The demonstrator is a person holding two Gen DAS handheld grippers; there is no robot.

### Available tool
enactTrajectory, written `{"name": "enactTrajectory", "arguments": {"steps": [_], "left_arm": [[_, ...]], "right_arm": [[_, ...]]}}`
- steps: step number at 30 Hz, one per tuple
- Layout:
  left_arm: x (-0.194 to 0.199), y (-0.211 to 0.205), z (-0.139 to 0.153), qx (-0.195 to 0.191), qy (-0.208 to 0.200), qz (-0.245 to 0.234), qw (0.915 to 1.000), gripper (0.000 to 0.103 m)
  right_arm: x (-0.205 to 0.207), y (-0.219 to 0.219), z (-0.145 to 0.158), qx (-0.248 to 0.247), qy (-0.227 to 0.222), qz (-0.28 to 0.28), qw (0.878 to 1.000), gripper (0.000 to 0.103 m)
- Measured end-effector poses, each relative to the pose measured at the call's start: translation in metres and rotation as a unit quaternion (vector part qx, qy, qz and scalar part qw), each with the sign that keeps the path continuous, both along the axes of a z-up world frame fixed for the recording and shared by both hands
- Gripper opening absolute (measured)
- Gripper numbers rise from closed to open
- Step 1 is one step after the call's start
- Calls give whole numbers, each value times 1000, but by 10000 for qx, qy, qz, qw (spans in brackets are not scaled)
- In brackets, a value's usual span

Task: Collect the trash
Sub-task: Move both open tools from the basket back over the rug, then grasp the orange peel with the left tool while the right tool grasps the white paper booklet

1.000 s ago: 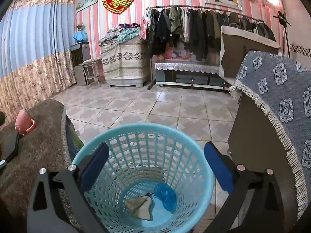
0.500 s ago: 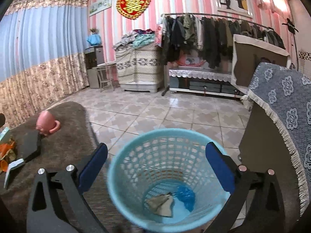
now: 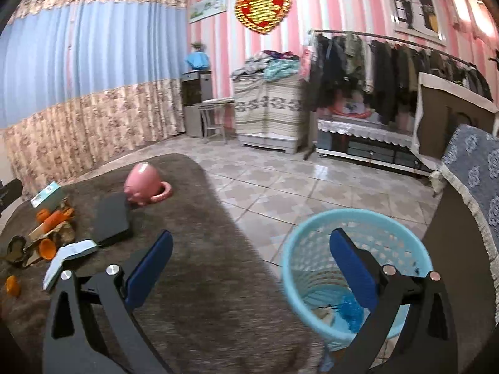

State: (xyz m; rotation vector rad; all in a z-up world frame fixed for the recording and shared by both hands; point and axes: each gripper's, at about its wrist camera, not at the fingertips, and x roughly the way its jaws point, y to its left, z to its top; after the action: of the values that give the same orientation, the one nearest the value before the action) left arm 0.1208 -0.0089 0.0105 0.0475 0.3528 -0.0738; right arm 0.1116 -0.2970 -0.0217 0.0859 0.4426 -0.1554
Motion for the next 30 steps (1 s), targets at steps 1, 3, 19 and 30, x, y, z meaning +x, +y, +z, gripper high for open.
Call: {"name": "enactTrajectory", "arguments": {"steps": [1,3,19,30], "left_arm": [[-3,9,-1,-35,30,57,10000,98],[-6,23,-2,-85,78,164,9998,98],[-44,133,-55,-134,603,1242,9903,98],[-37,179,-104,-420,1361,1469,9788,97]], "right_arm": [[0,7,0,-7,-1,72,10000,98],[2,19,0,-31,15,179,9998,98],[13,92,-28,-254,302,875,9954,98],[23,118,-55,-391,614,1112,9911,98]]}}
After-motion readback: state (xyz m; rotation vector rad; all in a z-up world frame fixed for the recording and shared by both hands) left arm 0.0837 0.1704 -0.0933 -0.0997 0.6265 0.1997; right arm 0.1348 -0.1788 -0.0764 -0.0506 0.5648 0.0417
